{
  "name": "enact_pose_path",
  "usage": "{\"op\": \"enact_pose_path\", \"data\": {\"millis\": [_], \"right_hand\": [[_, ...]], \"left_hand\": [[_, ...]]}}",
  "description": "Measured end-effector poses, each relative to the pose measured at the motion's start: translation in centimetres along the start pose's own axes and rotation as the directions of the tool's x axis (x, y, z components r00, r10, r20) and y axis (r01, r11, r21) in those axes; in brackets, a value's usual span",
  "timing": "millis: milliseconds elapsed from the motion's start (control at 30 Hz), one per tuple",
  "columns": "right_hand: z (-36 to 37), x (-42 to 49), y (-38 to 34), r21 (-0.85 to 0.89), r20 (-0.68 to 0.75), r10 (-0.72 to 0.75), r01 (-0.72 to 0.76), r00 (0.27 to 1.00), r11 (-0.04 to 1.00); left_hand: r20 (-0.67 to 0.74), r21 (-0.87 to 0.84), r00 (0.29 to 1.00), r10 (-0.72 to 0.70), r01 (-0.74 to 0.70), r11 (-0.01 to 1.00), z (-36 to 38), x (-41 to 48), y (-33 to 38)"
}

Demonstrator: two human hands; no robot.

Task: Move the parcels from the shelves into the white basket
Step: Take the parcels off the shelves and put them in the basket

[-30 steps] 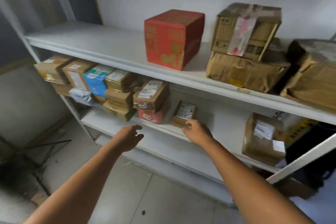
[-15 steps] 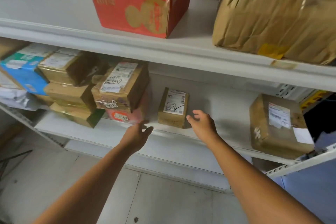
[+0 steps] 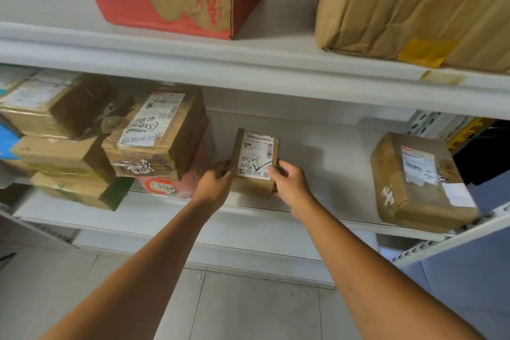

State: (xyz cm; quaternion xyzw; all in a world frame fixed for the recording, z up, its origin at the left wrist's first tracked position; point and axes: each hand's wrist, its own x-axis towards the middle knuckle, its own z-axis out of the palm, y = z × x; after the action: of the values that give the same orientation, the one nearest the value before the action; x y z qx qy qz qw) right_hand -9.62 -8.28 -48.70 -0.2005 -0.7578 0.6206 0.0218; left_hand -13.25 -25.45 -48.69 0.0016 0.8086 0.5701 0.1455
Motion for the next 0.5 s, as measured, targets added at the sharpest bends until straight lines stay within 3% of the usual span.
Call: {"op": "enact_pose_path", "data": {"millis": [233, 400, 500], "right_hand": [[-4.1, -5.6, -3.4, 0.053, 0.055, 0.003, -0.006, 0.999, 0.999], [-5.6, -8.4, -4.7, 0.013, 0.026, -0.006, 0.006, 1.0, 1.0], [-6.5, -9.3, -4.6, 0.081, 0.063, 0.047, -0.052, 0.997, 0.995]], "left_hand": [[0.098, -0.239, 0.995, 0.011, 0.013, 0.971, -0.8, -5.3, 6.2], [0.142, -0.204, 0.988, 0.052, -0.022, 0.979, 0.1, -8.9, 7.8], [0.129, -0.202, 0.99, 0.048, -0.021, 0.979, 0.6, -10.5, 7.7]]}}
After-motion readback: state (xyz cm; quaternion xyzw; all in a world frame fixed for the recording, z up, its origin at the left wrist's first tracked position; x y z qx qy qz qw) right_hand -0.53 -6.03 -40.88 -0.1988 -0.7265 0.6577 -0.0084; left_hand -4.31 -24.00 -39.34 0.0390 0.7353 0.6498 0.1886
